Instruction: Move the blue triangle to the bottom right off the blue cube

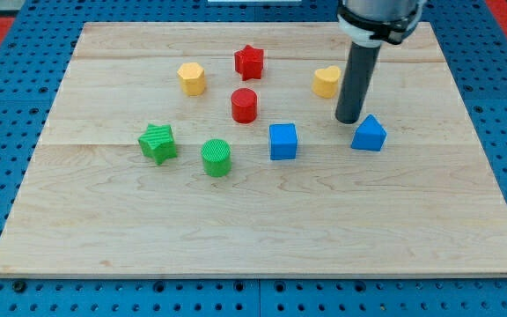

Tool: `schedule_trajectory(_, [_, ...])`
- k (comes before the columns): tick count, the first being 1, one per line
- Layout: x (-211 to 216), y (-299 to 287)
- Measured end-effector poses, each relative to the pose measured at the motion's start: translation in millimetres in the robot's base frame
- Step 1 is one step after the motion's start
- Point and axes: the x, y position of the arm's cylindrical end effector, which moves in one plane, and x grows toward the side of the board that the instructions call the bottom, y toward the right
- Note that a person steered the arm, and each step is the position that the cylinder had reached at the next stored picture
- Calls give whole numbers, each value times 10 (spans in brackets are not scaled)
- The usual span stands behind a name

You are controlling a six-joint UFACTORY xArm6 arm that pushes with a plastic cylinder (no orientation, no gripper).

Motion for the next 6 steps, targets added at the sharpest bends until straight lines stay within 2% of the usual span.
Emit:
schedule_trajectory(2, [138, 239])
schedule_trajectory(4, [736, 633])
schedule_trajectory(6, [564, 283])
